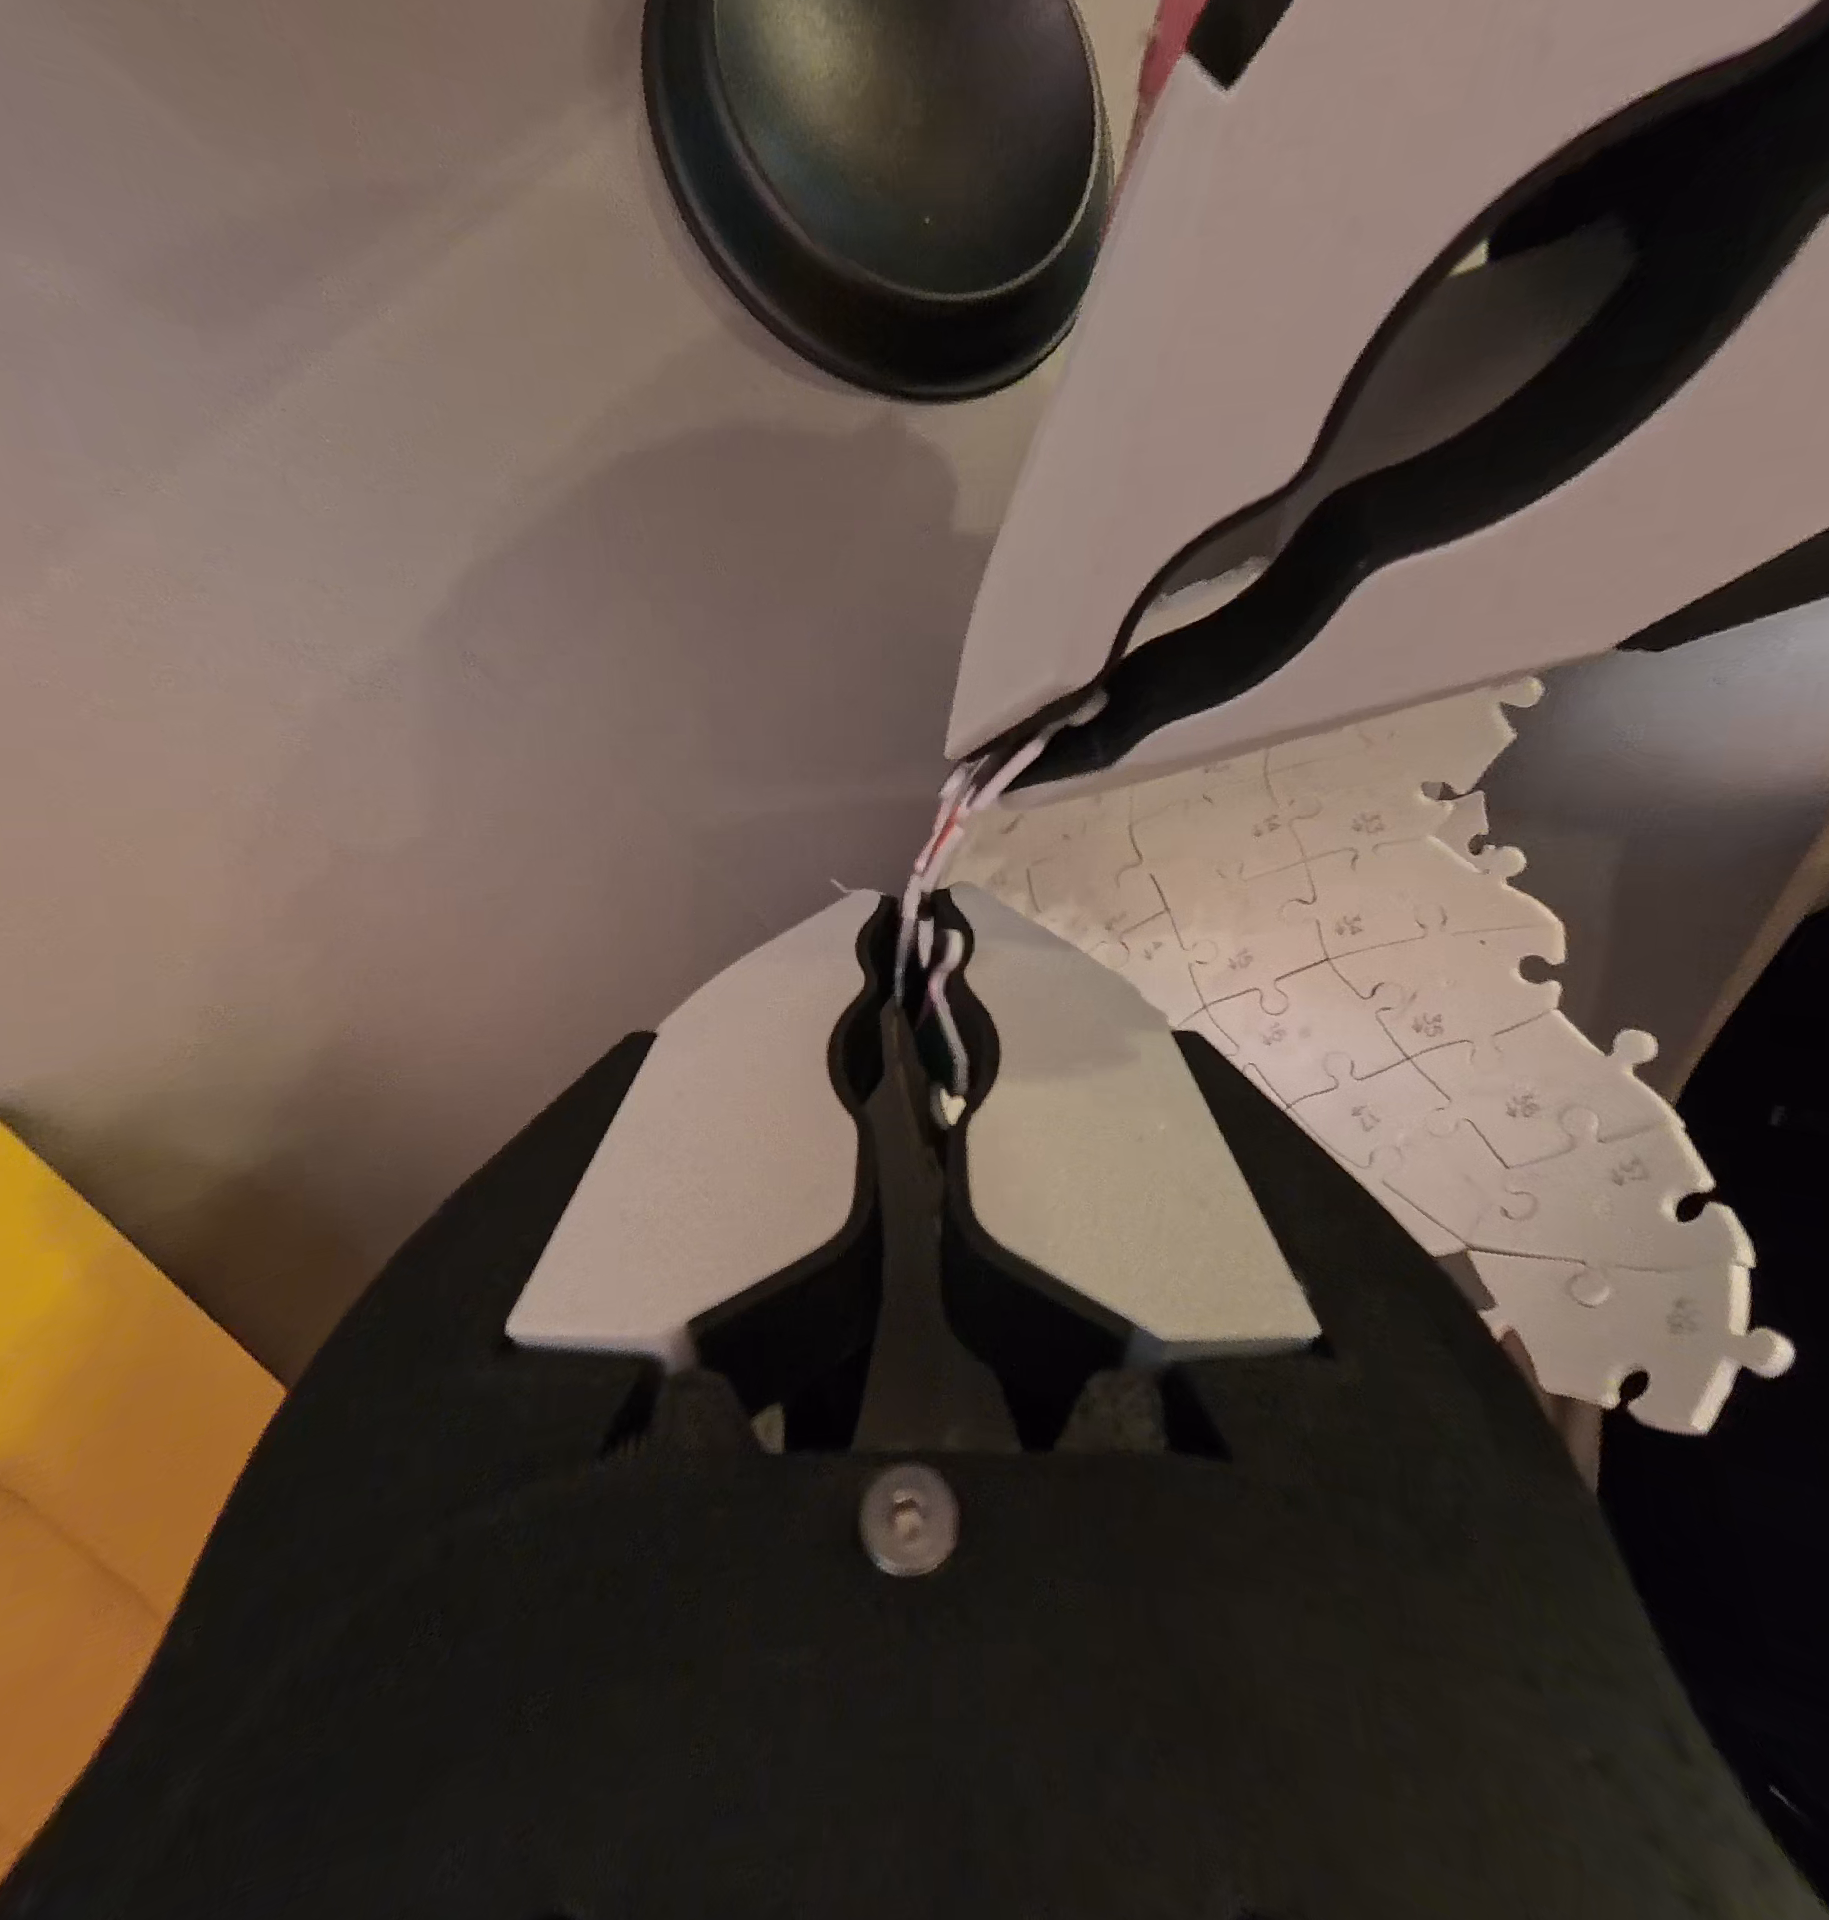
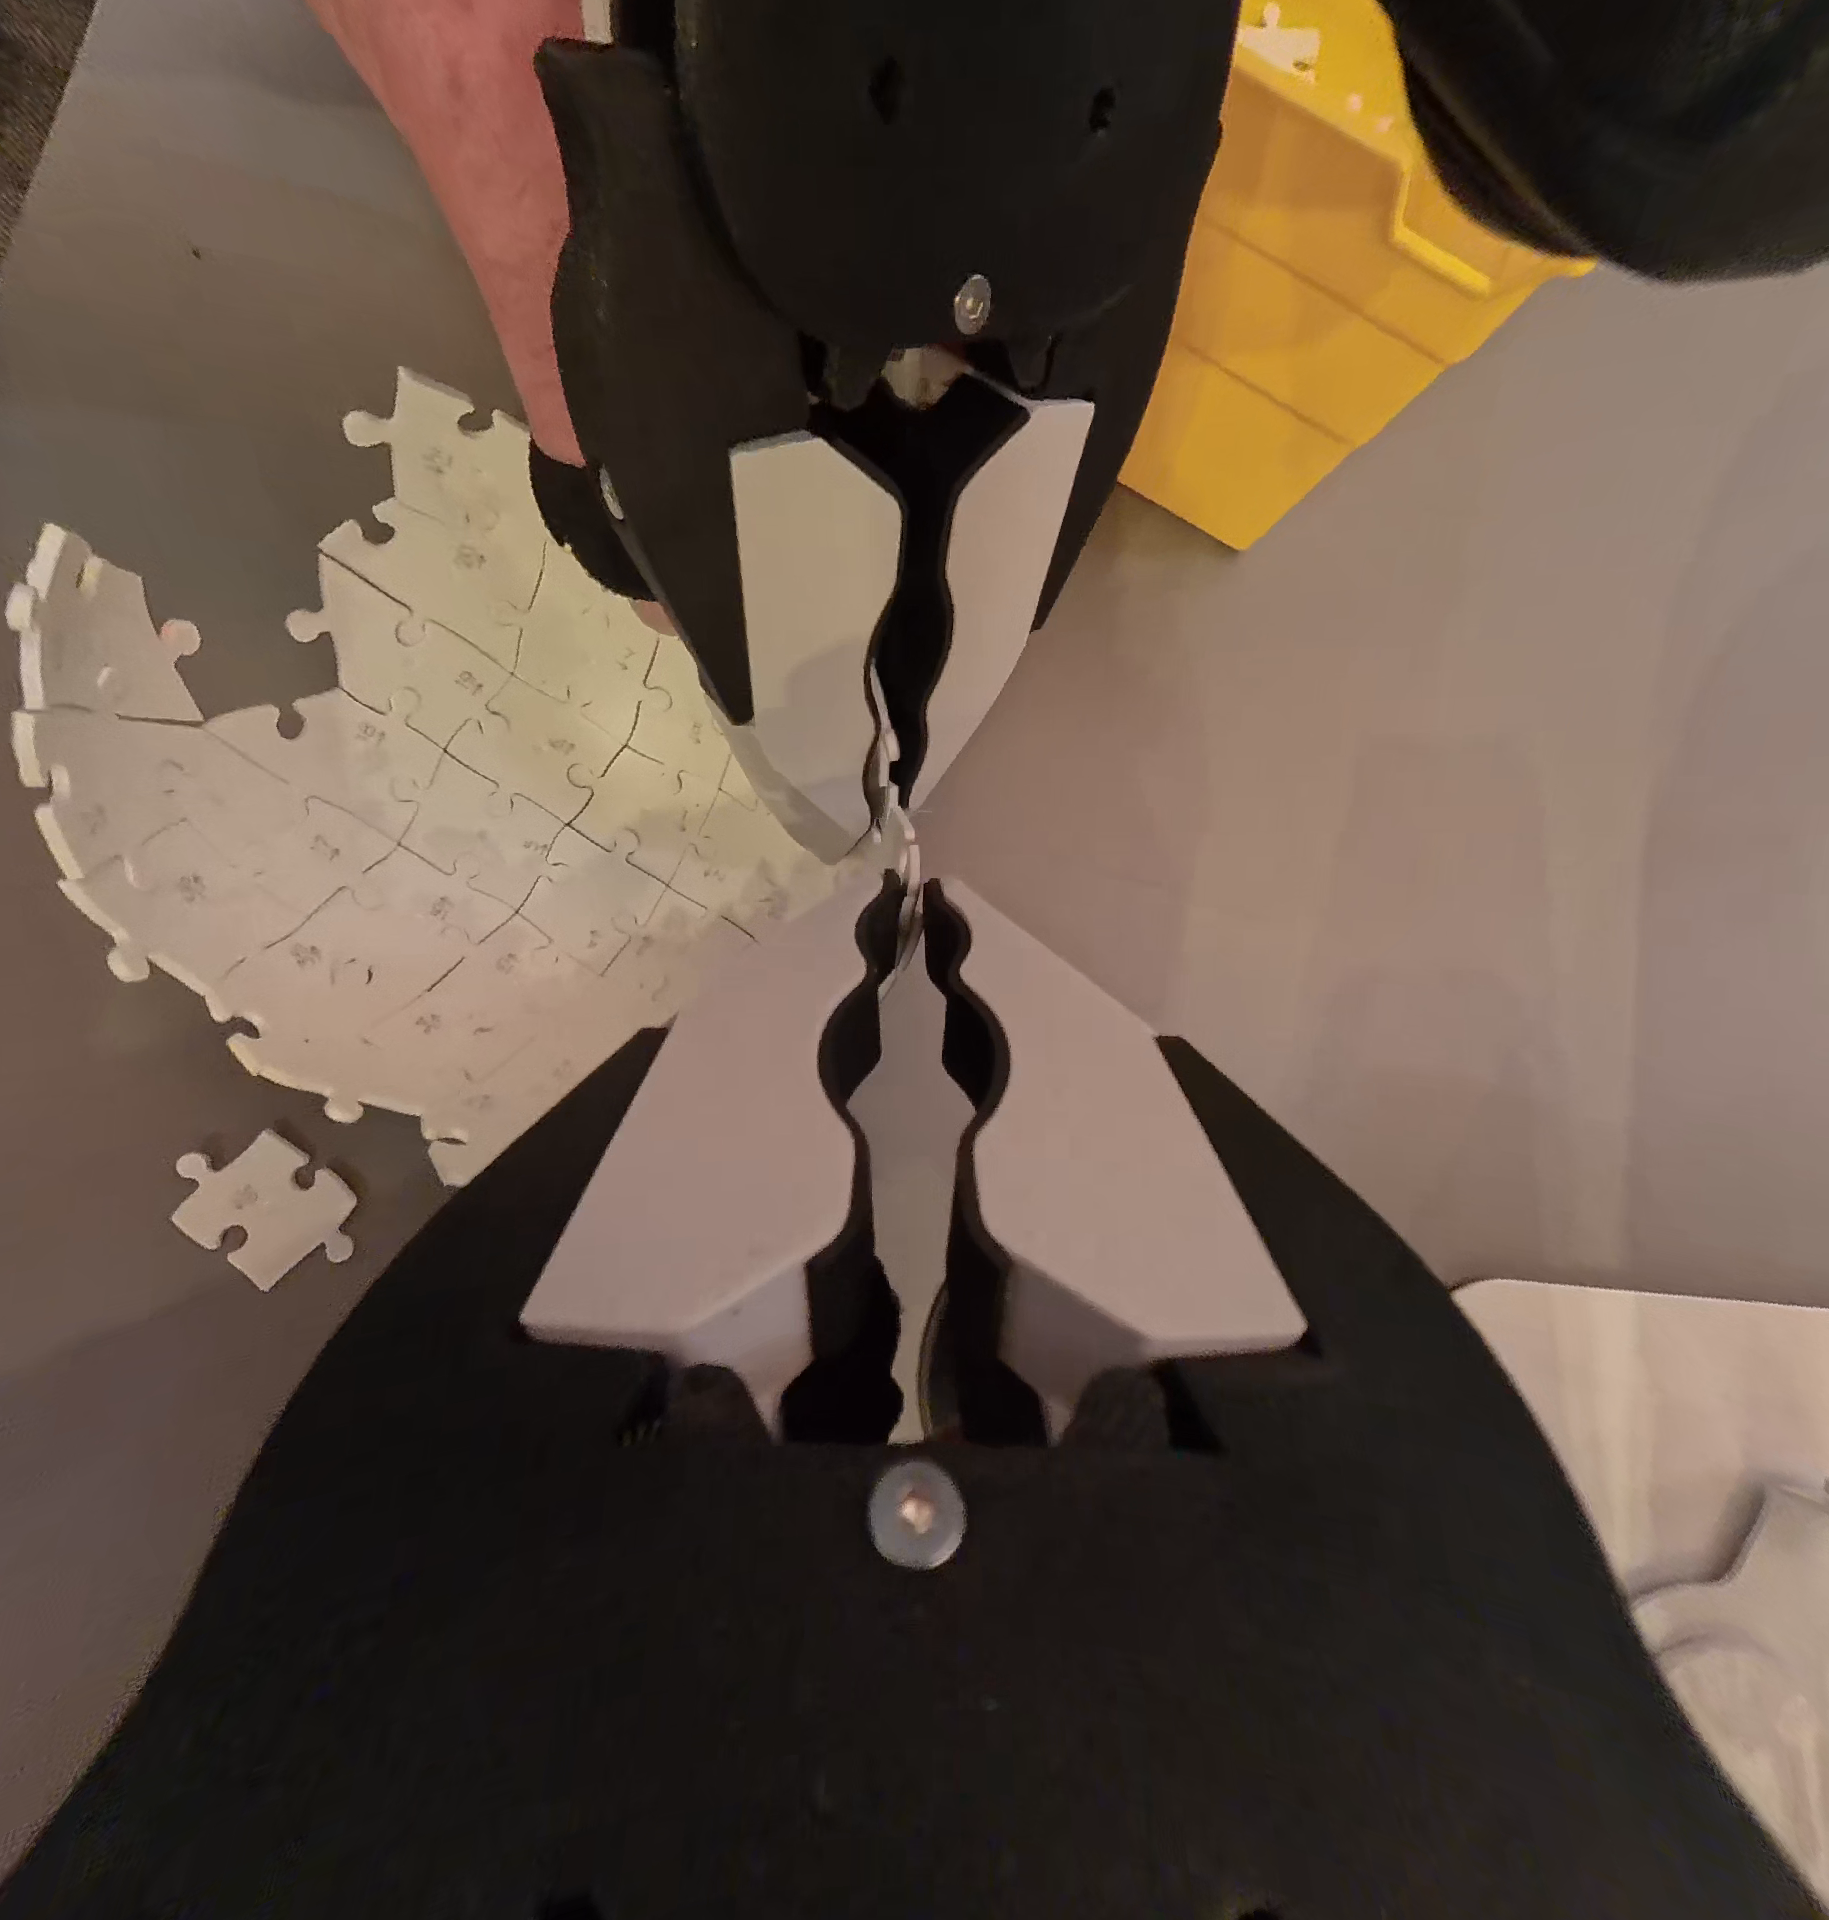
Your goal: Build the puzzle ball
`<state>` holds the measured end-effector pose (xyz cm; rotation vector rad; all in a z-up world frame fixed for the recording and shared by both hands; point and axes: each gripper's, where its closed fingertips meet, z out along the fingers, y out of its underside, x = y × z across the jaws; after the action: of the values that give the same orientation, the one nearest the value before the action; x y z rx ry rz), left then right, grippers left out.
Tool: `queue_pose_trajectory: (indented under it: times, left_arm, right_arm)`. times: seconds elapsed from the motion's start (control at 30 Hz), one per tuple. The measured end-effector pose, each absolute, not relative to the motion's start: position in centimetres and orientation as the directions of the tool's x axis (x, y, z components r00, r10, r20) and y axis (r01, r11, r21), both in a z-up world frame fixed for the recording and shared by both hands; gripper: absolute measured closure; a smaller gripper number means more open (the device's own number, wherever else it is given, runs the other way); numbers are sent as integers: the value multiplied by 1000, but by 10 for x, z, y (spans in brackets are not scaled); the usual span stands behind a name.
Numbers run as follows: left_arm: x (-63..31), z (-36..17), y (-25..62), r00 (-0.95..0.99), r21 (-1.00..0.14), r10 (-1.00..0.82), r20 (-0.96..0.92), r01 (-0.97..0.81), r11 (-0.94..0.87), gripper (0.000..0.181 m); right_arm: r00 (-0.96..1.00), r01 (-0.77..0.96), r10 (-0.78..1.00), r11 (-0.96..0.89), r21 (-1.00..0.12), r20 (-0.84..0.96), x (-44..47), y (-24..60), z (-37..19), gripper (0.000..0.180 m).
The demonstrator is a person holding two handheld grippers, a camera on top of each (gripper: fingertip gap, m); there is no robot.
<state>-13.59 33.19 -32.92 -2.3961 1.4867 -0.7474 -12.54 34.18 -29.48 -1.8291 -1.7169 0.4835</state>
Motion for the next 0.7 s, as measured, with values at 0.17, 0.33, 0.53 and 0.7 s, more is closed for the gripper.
queue_pose_trajectory:
  times: [0.17, 0.33, 0.53, 0.7]
  left_arm:
    - [-137, -331, 330, 343, -427, -890, 300, -786, -447, 172]
    - [-137, -331, 329, 345, -428, -886, 309, -782, -453, 169]
    - [-139, -330, 326, 359, -414, -877, 319, -780, -469, 167]
    - [-141, -333, 326, 379, -390, -868, 321, -782, -486, 173]
  right_arm:
    - [32, 810, 986, 69, -582, 162, -126, 341, -296, 178]
    - [-7, 829, 986, 98, -551, 165, -127, 342, -295, 178]
    - [-8, 827, 989, 89, -555, 146, -126, 342, -295, 178]
    - [-25, 829, 989, 101, -550, 143, -126, 341, -296, 178]
